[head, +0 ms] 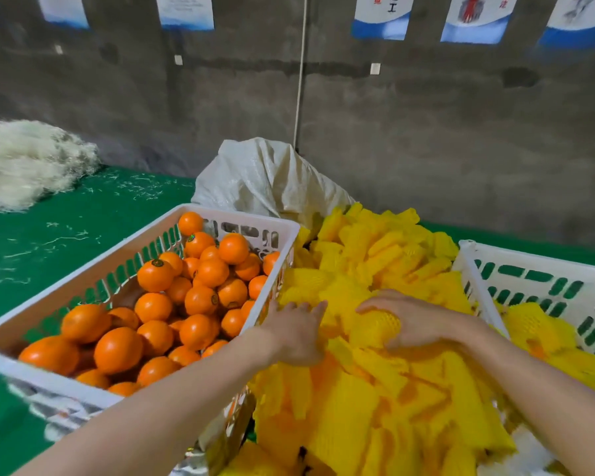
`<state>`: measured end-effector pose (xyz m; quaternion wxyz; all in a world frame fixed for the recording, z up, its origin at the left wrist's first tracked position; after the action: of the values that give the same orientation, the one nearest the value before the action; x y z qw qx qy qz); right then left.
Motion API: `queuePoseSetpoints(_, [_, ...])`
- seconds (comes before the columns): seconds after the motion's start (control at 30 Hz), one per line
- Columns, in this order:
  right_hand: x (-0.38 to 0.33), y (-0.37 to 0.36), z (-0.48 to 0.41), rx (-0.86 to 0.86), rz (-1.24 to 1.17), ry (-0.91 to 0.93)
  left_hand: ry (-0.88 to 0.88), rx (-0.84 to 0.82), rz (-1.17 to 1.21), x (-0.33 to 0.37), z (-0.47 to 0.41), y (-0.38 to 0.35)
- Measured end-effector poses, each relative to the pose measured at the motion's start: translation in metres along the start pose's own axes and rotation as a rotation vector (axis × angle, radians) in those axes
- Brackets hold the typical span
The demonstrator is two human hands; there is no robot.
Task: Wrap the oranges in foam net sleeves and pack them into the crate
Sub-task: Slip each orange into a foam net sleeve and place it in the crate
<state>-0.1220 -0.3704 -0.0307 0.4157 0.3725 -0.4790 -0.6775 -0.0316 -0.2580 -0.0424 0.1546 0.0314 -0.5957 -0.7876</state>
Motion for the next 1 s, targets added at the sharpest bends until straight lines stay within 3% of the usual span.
queuePoseSetpoints(0.13, [0.002, -0.012, -0.001, -0.151, 0.066, -0.125, -0.064, 0.059, 0.273, -0.008, 0.021, 0.026])
queuePoseSetpoints(0.23, [-0.011, 0.028, 0.005, -0.197, 0.008, -0.127, -0.126, 0.325, 0.517, -0.032, 0.041, 0.064])
queuePoseSetpoints(0.33, [-0.034, 0.059, 0.007, -0.312, 0.122, -0.114, -0.097, 0.59, 0.504, -0.08, 0.068, 0.092])
queuePoseSetpoints(0.4, [-0.05, 0.086, 0.003, -0.283, 0.193, -0.13, -0.002, 0.663, 0.399, -0.131, 0.081, 0.096])
queuePoseSetpoints(0.57, [-0.152, 0.153, -0.072, 0.406, -0.113, 0.1, 0.427, 0.393, 0.189, -0.279, 0.08, 0.06])
queuePoseSetpoints(0.6, [-0.176, 0.141, -0.1, 0.421, -0.087, 0.144, 0.438, 0.36, 0.202, -0.29, 0.073, 0.054])
queuePoseSetpoints(0.67, [-0.209, 0.094, -0.169, 0.258, 0.111, 0.108, 0.408, 0.34, 0.224, -0.301, 0.056, 0.044])
queuePoseSetpoints(0.73, [-0.21, 0.053, -0.226, 0.064, 0.292, 0.004, 0.393, 0.352, 0.207, -0.309, 0.041, 0.038])
queuePoseSetpoints(0.8, [-0.199, 0.033, -0.265, -0.012, 0.34, -0.039, 0.412, 0.378, 0.138, -0.32, 0.033, 0.039])
queuePoseSetpoints(1.0, [-0.197, 0.036, -0.28, 0.1, 0.264, 0.07, 0.408, 0.185, 0.086, -0.34, 0.012, 0.02])
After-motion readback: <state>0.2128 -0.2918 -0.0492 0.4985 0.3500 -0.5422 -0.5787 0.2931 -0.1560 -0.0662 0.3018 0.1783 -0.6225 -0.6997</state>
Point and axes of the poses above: each hand's wrist, its own z-axis away from the middle knuckle, its own y-axis out of the back of the hand, x = y × z, the point moved 10 cm from there along -z, towards the middle knuckle, and after that the axes turned 4 degrees about z, right-handed, at the moved point
